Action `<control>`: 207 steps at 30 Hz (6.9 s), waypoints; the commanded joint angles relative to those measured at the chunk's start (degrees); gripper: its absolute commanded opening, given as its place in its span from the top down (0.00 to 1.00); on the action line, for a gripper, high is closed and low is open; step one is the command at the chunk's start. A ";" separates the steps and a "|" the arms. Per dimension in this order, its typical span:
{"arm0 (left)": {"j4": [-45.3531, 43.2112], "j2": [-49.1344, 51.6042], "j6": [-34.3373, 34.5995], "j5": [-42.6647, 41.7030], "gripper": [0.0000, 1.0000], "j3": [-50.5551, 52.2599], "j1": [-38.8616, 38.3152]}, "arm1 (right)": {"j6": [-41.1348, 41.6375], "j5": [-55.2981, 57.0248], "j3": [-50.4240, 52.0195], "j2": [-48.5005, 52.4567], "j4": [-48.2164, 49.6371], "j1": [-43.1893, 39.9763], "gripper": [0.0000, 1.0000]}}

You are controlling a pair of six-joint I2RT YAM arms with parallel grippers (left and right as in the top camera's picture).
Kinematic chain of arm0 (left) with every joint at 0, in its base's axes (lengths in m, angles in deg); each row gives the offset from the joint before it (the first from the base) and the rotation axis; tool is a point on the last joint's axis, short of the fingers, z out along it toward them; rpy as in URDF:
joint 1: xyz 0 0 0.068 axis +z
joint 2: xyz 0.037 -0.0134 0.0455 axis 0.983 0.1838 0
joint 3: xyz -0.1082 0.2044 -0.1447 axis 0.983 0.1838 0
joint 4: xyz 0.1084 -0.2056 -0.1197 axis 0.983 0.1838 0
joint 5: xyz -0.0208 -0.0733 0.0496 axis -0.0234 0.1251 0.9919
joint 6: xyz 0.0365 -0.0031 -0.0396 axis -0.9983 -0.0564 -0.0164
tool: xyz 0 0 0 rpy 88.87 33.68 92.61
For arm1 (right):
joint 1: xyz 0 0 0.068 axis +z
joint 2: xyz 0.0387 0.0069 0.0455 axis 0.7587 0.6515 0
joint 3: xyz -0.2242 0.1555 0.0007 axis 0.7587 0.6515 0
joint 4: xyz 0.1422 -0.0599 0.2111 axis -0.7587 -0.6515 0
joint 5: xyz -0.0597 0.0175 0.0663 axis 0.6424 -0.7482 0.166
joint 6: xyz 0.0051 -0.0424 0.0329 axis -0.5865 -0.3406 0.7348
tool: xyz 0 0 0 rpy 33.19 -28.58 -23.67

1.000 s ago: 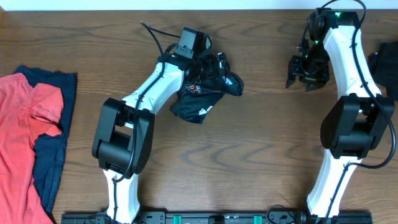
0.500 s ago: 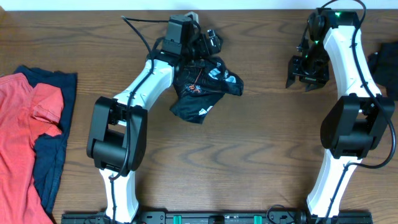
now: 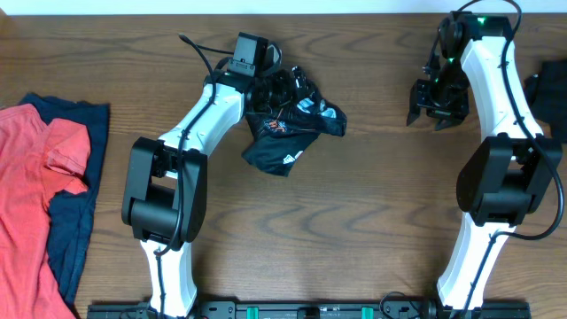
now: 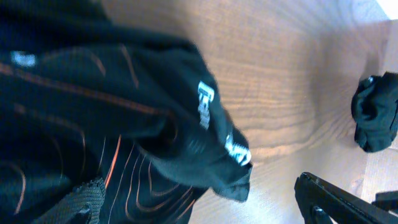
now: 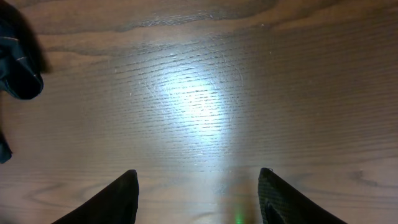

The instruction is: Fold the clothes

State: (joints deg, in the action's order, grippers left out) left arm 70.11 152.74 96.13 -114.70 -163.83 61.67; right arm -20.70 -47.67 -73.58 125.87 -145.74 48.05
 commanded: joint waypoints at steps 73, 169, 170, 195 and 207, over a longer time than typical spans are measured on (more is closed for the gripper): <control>25.97 -0.35 -13.73 -6.29 0.02 -8.96 17.59 | -7.98 -7.10 -0.07 -1.14 2.51 2.16 0.11; 22.73 16.37 -12.37 -12.76 0.75 -3.54 -4.00 | -14.80 -4.66 -50.75 9.51 -8.04 10.73 0.01; 22.67 16.37 -12.35 -12.59 0.31 -3.54 -4.00 | -14.78 -4.66 -50.75 9.51 -8.07 10.73 0.01; 28.44 16.35 -14.01 -12.20 0.02 -3.54 12.98 | -15.13 -14.60 -23.67 10.62 -1.22 1.95 0.01; 29.40 16.35 -15.43 -12.22 0.02 -3.54 13.22 | -20.52 -21.66 -6.36 10.75 7.80 4.00 0.01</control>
State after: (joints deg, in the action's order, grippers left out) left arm 99.57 165.09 82.99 -137.10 -169.67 74.89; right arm -40.20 -66.97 -81.58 136.96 -138.44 52.09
